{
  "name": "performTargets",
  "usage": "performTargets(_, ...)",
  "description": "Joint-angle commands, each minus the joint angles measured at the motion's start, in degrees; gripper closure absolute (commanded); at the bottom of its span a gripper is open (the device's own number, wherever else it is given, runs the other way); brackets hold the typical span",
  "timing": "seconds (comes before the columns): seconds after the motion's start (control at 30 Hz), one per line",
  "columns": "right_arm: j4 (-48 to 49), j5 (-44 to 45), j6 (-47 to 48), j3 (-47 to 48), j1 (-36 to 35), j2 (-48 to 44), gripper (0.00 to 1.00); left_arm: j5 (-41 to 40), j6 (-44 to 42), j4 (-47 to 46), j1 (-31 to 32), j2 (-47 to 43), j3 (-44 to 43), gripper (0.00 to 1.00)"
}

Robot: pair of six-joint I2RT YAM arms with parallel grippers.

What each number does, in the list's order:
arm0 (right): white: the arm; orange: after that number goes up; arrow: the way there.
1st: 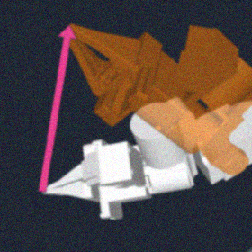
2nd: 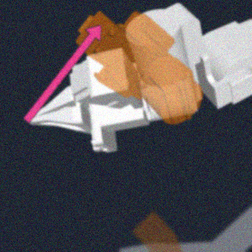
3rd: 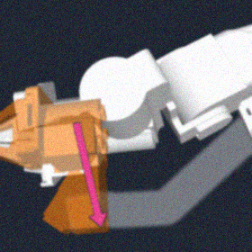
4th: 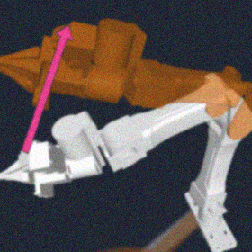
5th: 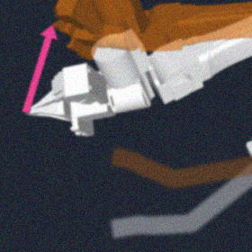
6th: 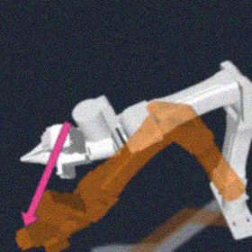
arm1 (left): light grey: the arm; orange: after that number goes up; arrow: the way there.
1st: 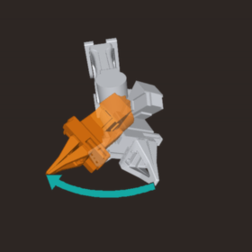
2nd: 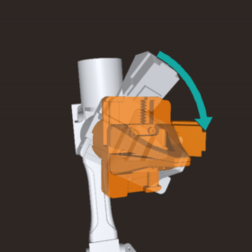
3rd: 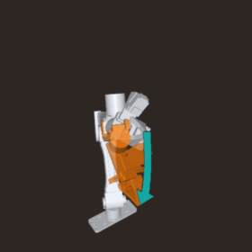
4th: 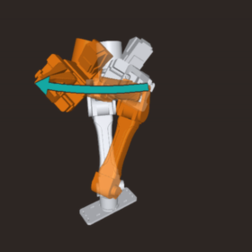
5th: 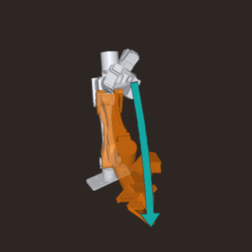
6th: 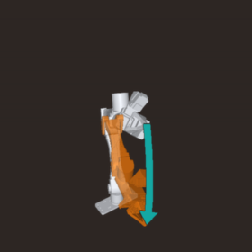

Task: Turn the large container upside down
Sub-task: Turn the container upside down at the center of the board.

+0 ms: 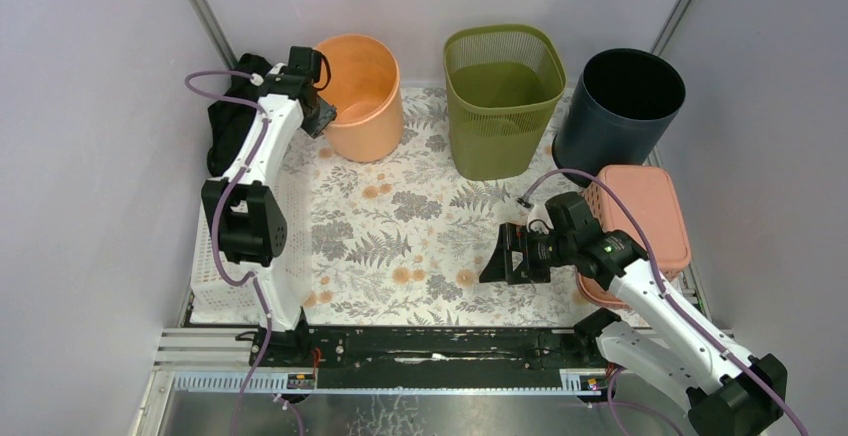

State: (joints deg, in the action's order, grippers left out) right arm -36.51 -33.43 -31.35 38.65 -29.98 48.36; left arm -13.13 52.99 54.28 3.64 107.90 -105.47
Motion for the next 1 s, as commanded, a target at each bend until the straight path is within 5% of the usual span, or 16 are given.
performTargets(0.0,1.67,-0.02,-1.08,0.11,0.09,-0.96,0.01,1.6,-0.95,-2.2,-0.46,-2.71,1.28,0.71)
performTargets(0.13,0.41,0.42,-0.52,1.53,0.12,-1.13,0.01,3.57,-1.78,-2.12,-0.49,-3.94,2.14,1.0)
performTargets(0.97,-8.44,3.89,0.6,15.16,0.12,-1.38,0.01,19.5,-10.15,1.03,0.06,-30.52,17.18,1.0)
